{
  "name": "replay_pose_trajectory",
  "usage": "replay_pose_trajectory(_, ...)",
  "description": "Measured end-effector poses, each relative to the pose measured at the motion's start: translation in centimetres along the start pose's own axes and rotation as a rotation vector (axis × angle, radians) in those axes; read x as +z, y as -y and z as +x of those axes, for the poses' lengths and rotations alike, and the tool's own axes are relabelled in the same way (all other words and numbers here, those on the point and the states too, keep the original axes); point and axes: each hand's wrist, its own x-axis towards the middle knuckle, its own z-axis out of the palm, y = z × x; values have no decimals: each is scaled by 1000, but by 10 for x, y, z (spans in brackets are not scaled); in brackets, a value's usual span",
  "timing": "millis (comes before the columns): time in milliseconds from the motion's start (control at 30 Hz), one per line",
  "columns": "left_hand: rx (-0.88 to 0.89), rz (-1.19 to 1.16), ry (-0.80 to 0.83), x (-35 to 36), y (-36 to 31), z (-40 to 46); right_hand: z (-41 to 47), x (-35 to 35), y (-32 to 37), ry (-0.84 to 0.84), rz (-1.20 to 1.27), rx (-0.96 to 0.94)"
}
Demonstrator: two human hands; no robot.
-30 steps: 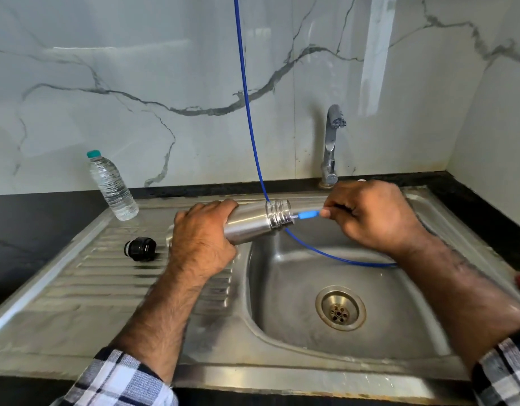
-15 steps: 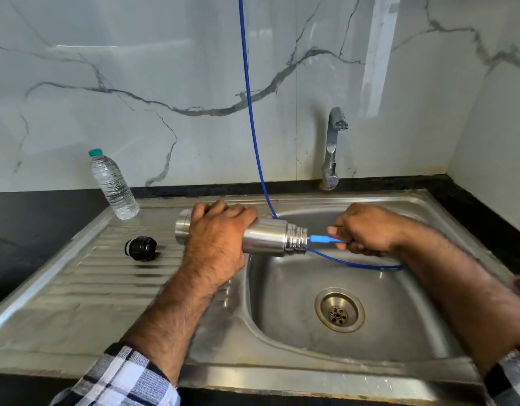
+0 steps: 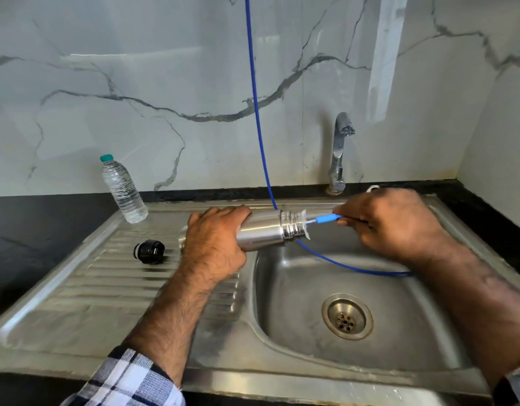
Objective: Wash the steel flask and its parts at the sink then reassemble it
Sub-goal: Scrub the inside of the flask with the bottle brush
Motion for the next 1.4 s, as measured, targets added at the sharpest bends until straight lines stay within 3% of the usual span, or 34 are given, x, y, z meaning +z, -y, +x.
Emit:
replay_pose_trajectory(133,-113,-46,-14,-7,22,-4,-10,-16,-28,-51,31,135)
replay_pose_trajectory(300,-147,-48,40,-7,12,-5,-5,-6,-25,-133,-96,80)
replay_pose_trajectory(400,-203,-80,25,-10,16,-5,-8,-7,-20,-308,-79,338)
replay_pose_trajectory(467,-240,-135,15,-12,16,-5,-5,-8,-22,-523,166,635)
replay_pose_trajectory(533,-246,-167,7,-14,13,-4,7,-11,-20,-594,709,929)
replay_pose_trajectory(567,-241,-170,7,-15,10,-4,13,-11,-17,-579,982,987)
replay_pose_trajectory(633,-227,-173,13,-15,6,-5,22,-14,-7,-561,1341,946)
replay_pose_trajectory(767,-239,-187,43,-16,3,-5,33,-21,12,-579,1624,723)
replay_pose_trajectory(1033,-172,-128,53,-23,1,-4,34,-8,0,-680,1519,908)
replay_pose_trajectory(1400,-165,-127,82,-28,7,-6,28,-9,-19,-722,1476,918)
